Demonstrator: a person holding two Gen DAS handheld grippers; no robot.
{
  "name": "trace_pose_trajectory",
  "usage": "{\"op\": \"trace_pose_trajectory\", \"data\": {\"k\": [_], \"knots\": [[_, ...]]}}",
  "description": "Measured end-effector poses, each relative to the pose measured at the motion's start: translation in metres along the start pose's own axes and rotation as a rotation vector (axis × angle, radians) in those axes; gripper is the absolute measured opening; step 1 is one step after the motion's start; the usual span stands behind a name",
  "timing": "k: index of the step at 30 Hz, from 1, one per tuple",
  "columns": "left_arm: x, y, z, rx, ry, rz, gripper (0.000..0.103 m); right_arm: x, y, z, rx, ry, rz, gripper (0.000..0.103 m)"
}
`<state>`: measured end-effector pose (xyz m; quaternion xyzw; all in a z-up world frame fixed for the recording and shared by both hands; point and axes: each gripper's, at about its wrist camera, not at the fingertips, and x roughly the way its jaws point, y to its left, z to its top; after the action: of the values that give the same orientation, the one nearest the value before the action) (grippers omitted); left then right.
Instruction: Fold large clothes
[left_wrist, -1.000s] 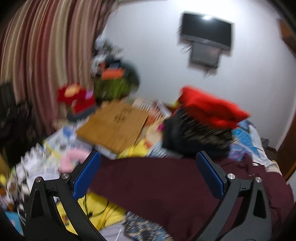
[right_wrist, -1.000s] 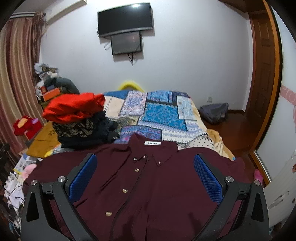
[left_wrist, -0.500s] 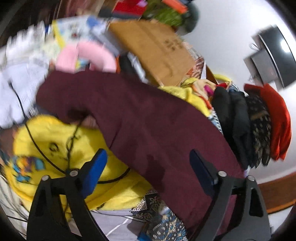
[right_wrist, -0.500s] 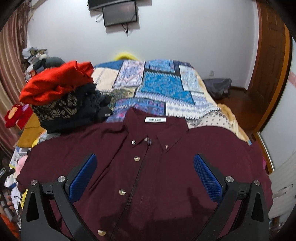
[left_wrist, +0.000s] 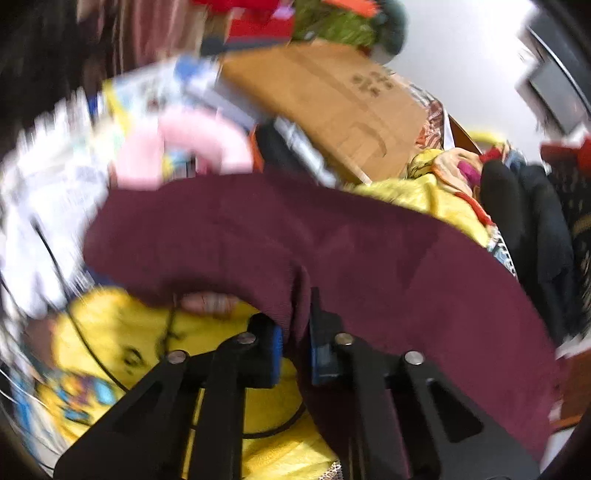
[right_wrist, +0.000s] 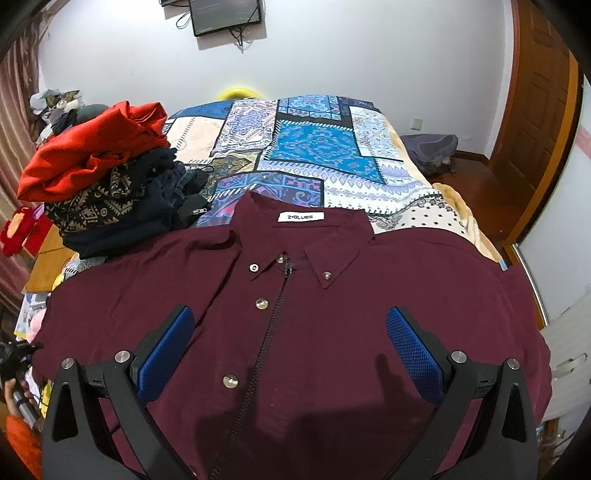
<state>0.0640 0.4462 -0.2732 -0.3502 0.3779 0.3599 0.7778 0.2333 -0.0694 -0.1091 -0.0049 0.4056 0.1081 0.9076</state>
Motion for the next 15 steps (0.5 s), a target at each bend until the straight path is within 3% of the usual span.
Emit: {"op": "trace_pose_trajectory", "data": {"k": [3,8,15], "knots": [[-0.032,-0.02,0.011,0.056,-0.098,-0.004,0.009,-0.003,-0.004,0.0,0.006,-0.011,-0.007,0.103],[-0.099,-0.065,0.027,0.131,-0.249,-0.123,0.007,-0.011,-0.011,0.003,0.005,-0.04,-0.014,0.103],[-0.189,-0.158,0.007,0.308,-0.381,-0.367,0.006,-0.027,-0.024,0.009,-0.008,-0.106,-0.009,0.103]]}}
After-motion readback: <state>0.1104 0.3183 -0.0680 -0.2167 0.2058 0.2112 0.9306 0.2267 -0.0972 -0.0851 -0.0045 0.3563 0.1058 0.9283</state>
